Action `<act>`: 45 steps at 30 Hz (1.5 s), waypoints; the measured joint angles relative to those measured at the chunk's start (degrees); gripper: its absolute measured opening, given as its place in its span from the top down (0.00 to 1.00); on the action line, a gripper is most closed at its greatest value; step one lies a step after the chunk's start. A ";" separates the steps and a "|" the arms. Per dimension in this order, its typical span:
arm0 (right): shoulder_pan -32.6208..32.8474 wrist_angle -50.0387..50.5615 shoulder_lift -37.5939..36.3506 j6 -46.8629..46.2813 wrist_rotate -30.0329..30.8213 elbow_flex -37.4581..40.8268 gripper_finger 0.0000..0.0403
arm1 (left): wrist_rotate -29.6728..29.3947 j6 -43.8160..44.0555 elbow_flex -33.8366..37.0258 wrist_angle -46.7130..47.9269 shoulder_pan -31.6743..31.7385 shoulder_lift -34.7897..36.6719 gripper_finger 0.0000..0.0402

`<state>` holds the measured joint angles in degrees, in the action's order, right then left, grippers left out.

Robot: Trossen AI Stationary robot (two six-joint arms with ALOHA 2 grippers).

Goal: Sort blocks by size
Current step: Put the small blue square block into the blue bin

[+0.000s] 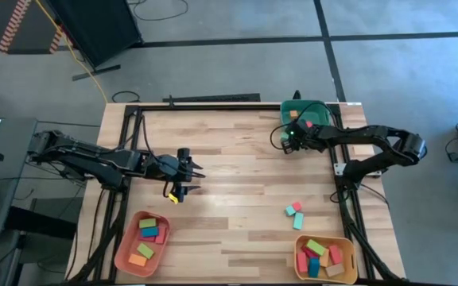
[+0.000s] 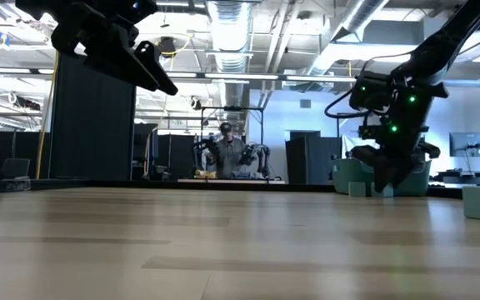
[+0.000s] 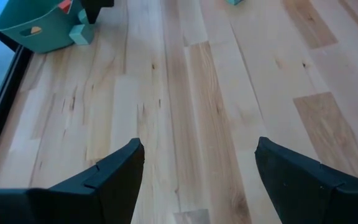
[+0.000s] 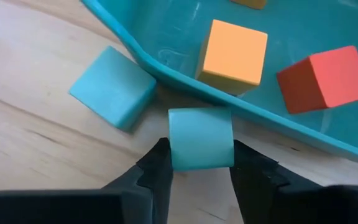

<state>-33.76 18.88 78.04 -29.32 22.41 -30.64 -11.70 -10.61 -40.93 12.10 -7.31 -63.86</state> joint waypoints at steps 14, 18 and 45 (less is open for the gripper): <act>12.08 3.73 -0.07 -7.16 -8.76 -0.17 0.58 | 0.00 0.39 -0.02 0.94 0.00 0.00 0.27; 18.03 -0.61 0.01 -9.96 -11.93 -0.07 0.60 | 0.17 0.02 -0.02 0.60 0.00 0.00 0.27; 29.65 -16.99 0.11 -4.64 -13.43 0.05 0.57 | 13.15 -4.11 -0.04 -3.22 -7.92 -0.03 0.27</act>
<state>-4.11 1.89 78.15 -33.96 8.97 -30.59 1.45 -14.72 -40.97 8.88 -15.23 -63.88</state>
